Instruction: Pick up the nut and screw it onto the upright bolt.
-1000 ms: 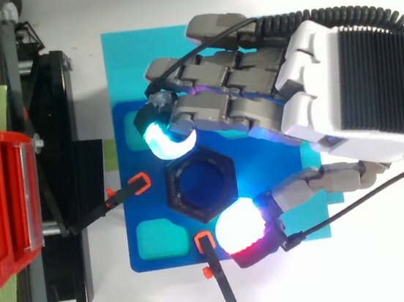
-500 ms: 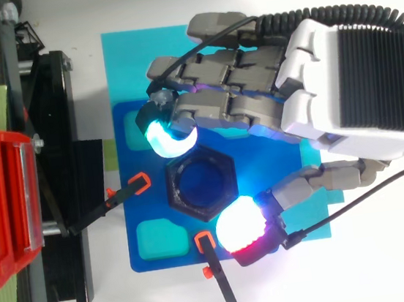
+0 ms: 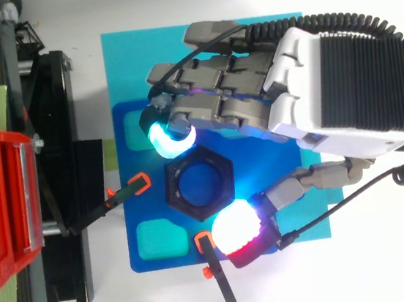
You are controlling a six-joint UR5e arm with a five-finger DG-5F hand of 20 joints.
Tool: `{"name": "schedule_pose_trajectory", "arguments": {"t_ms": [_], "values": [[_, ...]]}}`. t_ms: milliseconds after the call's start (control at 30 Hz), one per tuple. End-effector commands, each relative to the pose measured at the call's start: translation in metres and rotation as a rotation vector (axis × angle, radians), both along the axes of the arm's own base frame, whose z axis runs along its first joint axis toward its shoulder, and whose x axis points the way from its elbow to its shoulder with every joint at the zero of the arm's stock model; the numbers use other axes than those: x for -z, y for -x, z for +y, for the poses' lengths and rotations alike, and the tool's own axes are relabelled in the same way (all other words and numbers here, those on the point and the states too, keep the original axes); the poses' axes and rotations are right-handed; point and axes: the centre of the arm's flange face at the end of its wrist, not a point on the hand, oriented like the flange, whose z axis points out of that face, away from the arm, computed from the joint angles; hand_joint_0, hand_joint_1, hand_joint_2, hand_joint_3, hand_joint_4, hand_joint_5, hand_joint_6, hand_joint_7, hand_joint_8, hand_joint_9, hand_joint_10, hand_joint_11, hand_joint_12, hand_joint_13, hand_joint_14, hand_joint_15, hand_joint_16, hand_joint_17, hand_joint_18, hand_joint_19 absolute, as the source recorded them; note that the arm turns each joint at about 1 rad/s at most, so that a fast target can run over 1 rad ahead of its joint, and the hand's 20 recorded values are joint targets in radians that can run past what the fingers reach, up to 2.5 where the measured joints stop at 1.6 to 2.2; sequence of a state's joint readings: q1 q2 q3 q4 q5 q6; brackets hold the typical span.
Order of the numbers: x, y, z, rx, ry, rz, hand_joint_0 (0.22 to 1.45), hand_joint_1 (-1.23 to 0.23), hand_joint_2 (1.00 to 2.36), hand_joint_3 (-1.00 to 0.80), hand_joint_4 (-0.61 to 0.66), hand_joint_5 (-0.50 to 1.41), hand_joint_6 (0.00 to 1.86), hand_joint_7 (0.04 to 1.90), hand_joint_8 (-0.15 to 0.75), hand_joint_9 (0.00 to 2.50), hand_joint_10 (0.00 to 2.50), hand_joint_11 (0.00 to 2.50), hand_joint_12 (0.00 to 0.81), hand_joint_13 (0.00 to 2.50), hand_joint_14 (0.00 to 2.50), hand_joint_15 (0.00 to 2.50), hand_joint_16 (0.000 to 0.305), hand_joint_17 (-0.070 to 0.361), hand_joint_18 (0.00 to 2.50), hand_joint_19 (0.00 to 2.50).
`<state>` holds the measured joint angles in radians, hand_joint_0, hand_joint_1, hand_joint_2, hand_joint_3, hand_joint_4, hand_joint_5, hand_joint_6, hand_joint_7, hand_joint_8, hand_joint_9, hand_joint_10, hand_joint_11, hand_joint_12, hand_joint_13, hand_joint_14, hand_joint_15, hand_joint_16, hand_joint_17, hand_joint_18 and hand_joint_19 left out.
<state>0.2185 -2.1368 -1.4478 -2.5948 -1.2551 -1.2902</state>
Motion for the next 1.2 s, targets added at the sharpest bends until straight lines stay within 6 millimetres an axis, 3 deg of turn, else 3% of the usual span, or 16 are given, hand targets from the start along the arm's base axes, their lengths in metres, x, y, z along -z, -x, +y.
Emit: {"name": "schedule_pose_trajectory", "arguments": {"t_ms": [0,467,767,1167], "values": [[0.0013,0.0000,-0.0003,-0.001,0.001,0.002,0.50,-0.60,1.00,-0.50,0.27,-0.16,0.50,1.17,0.267,0.58,0.00,0.00,0.236,0.65,0.00,0.00,0.027,0.060,0.51,0.04],[0.0001,0.0000,-0.0003,-0.001,0.000,-0.001,0.50,-0.60,1.00,-0.50,0.26,-0.16,0.50,1.16,0.266,0.58,0.00,0.00,0.237,0.65,0.00,0.00,0.027,0.060,0.51,0.04],[0.0000,-0.0001,0.0003,-0.007,0.000,-0.001,0.47,-0.58,1.00,-0.50,0.26,-0.17,0.50,1.06,0.271,0.57,0.00,0.00,0.252,0.64,0.00,0.00,0.030,0.067,0.50,0.04],[-0.0001,-0.0003,0.0001,-0.014,0.001,-0.002,0.41,-0.58,1.00,-0.50,0.17,-0.22,0.50,0.74,0.264,0.51,0.00,0.00,0.294,0.59,0.00,0.00,0.039,0.088,0.48,0.03]]}}
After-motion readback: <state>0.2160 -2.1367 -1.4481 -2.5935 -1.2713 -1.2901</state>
